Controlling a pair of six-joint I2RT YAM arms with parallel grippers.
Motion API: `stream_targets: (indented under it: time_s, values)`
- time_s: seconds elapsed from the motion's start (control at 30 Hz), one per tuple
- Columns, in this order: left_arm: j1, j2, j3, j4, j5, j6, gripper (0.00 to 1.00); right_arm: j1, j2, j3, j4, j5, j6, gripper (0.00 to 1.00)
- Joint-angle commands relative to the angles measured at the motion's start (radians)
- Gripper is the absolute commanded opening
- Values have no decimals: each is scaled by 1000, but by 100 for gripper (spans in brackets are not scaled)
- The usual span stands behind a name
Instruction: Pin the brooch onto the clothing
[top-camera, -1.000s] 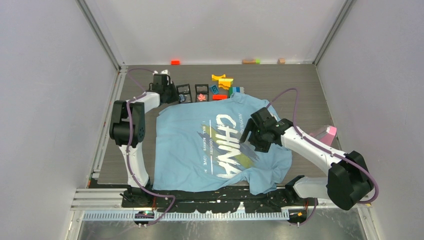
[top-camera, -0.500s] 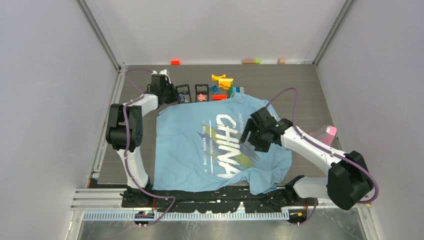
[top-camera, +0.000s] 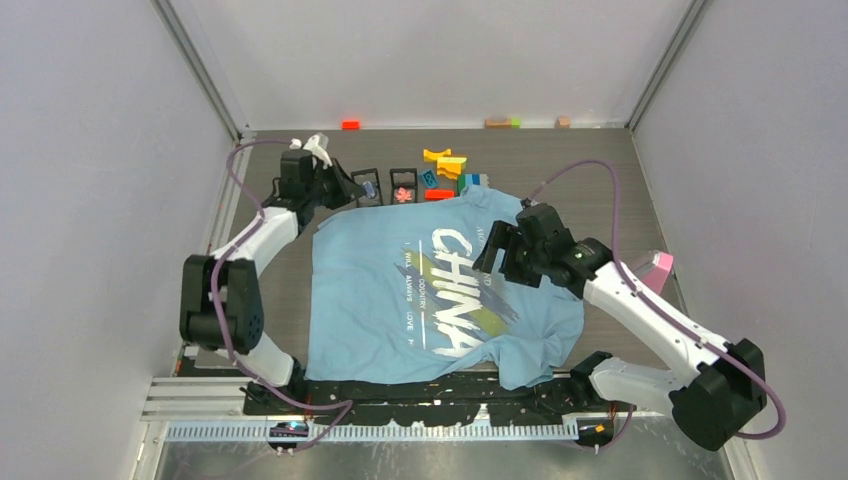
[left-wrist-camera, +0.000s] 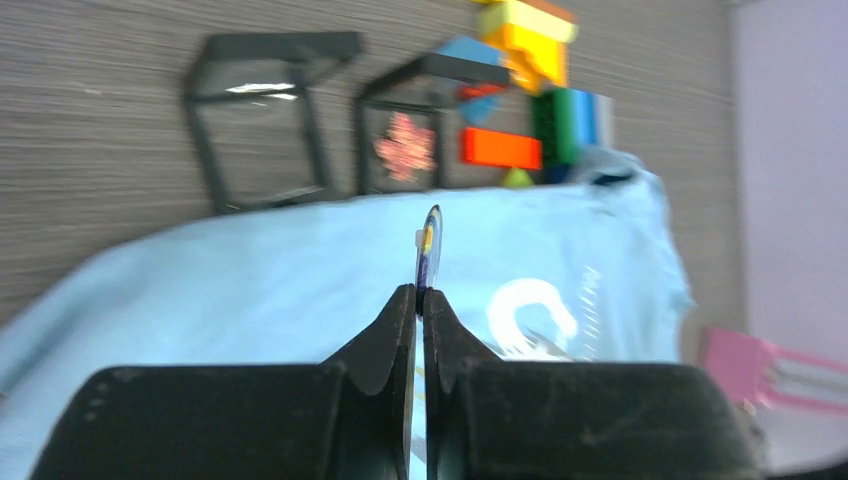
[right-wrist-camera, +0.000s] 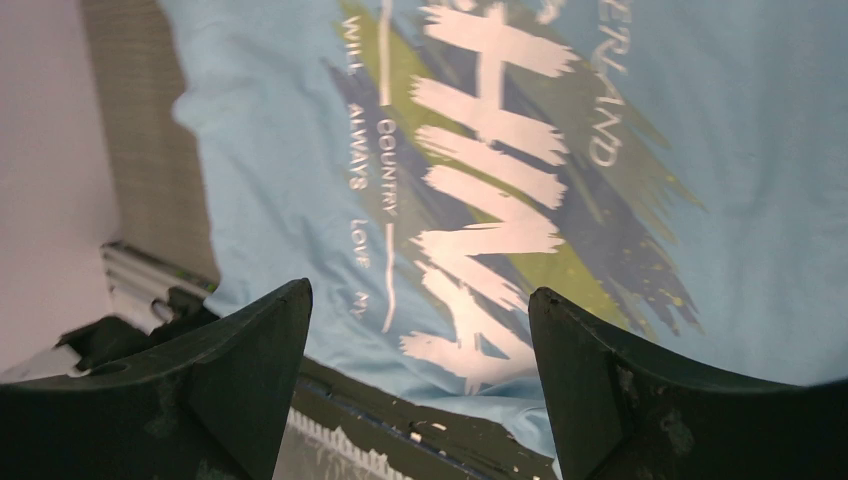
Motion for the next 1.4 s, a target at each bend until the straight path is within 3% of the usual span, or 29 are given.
stream_targets:
  time_s: [0.0,0.23,0.43,0.63,1.0,1.37]
  values:
    - [3,-168,-67,23,275,-73,0,5,-85,63,119,-197,-106,85]
    - [-34,-361,-142,31,607,-103,0,5,-139,77,228,-381,-89,83]
    - [-85,-429,-198,96,736,-126,0,6,-126,47,410,-515,18,72]
    - [-115,-439,-221,154,764,-154,0,50,-92,43,487,-511,60,58]
    - [-145,-436,-231,219,804,-189,0,143,40,83,559,-445,54,50]
    - [-152,-444,-239,219,812,-189,0,154,57,96,607,-432,55,42]
